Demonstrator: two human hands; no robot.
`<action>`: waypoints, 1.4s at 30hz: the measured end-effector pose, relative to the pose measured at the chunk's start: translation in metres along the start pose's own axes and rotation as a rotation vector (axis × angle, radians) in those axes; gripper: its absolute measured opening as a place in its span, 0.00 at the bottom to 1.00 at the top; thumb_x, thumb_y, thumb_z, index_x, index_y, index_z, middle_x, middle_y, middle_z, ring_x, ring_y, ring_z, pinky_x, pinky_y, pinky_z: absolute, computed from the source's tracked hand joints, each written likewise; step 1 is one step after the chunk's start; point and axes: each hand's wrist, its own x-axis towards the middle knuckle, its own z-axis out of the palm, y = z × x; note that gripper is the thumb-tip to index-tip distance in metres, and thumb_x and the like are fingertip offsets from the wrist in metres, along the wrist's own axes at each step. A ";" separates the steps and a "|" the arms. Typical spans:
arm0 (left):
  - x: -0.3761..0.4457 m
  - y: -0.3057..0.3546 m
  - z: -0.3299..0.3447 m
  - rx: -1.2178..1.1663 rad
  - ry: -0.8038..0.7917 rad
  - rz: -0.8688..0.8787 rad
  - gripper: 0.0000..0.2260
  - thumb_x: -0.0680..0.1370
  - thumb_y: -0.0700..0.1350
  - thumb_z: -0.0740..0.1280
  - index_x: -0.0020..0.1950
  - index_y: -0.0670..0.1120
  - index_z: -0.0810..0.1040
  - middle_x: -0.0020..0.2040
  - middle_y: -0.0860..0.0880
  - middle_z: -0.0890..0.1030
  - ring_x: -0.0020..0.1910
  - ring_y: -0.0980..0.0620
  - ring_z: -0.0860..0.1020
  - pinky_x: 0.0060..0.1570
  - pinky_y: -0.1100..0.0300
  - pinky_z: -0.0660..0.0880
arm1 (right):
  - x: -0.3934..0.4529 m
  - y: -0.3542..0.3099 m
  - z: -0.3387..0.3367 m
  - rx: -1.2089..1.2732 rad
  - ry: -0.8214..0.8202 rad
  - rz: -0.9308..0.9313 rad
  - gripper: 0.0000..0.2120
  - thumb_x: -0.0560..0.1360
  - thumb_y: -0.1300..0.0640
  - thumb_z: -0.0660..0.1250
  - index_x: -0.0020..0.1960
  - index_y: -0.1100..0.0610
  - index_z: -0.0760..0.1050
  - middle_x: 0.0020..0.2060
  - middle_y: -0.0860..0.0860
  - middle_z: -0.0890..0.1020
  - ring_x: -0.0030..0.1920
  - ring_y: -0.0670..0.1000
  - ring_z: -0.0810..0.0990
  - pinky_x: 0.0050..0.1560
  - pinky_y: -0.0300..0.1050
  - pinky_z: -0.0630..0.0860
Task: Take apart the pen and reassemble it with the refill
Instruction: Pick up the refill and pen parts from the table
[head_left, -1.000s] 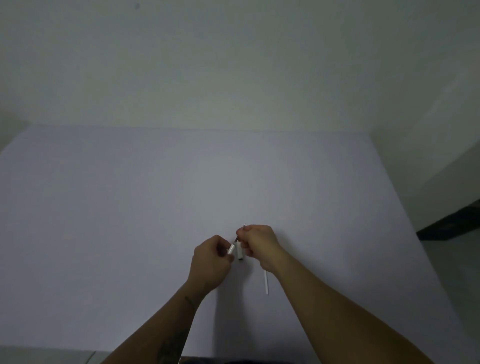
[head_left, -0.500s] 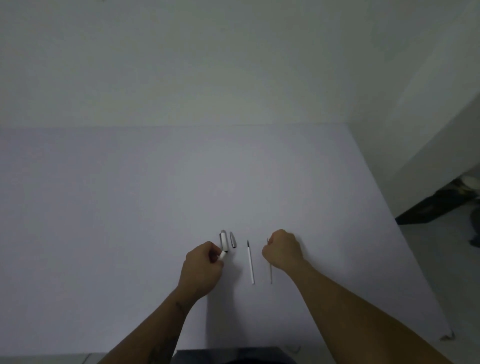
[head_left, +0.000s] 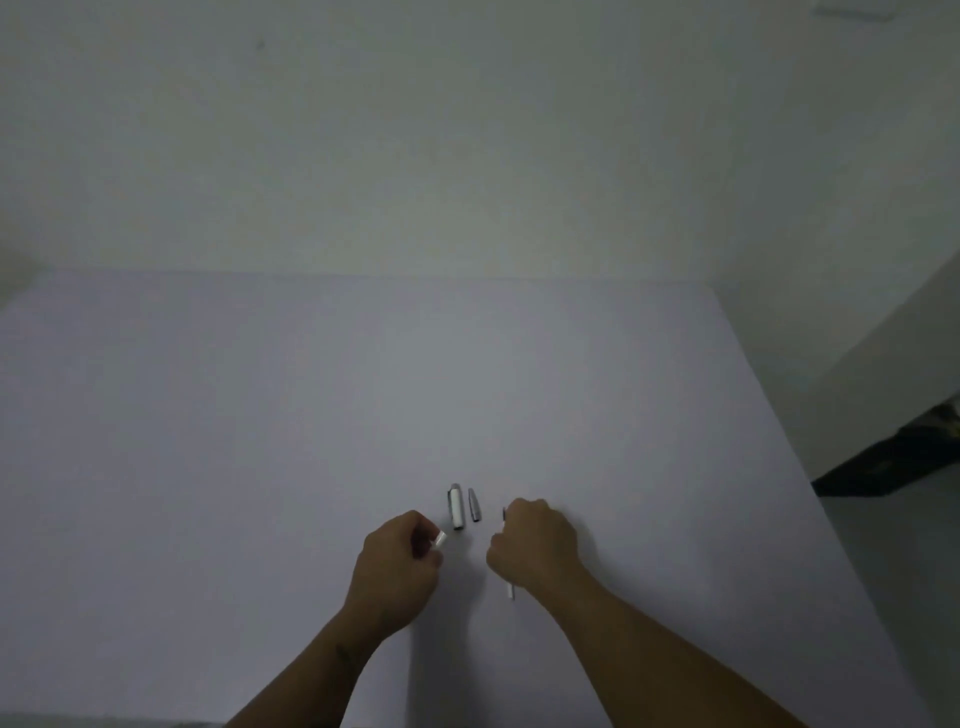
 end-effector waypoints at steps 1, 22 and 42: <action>0.000 0.000 -0.002 -0.004 0.009 0.002 0.05 0.72 0.39 0.69 0.42 0.49 0.77 0.39 0.50 0.80 0.39 0.50 0.78 0.43 0.52 0.78 | 0.000 -0.002 0.002 -0.022 -0.005 0.008 0.12 0.72 0.56 0.66 0.54 0.58 0.78 0.53 0.55 0.81 0.53 0.56 0.82 0.44 0.43 0.75; -0.005 -0.037 -0.065 -0.092 0.064 0.082 0.06 0.76 0.37 0.66 0.46 0.48 0.80 0.44 0.49 0.81 0.44 0.50 0.79 0.51 0.53 0.80 | -0.042 -0.106 -0.017 0.730 0.269 -0.078 0.10 0.76 0.56 0.65 0.40 0.61 0.79 0.35 0.56 0.85 0.37 0.57 0.84 0.36 0.50 0.80; -0.014 -0.082 -0.115 -0.338 0.112 0.137 0.10 0.75 0.35 0.68 0.43 0.51 0.80 0.42 0.51 0.82 0.42 0.54 0.80 0.42 0.64 0.75 | -0.069 -0.173 0.012 0.871 0.156 -0.094 0.05 0.73 0.63 0.68 0.42 0.58 0.83 0.33 0.52 0.84 0.35 0.49 0.80 0.39 0.44 0.79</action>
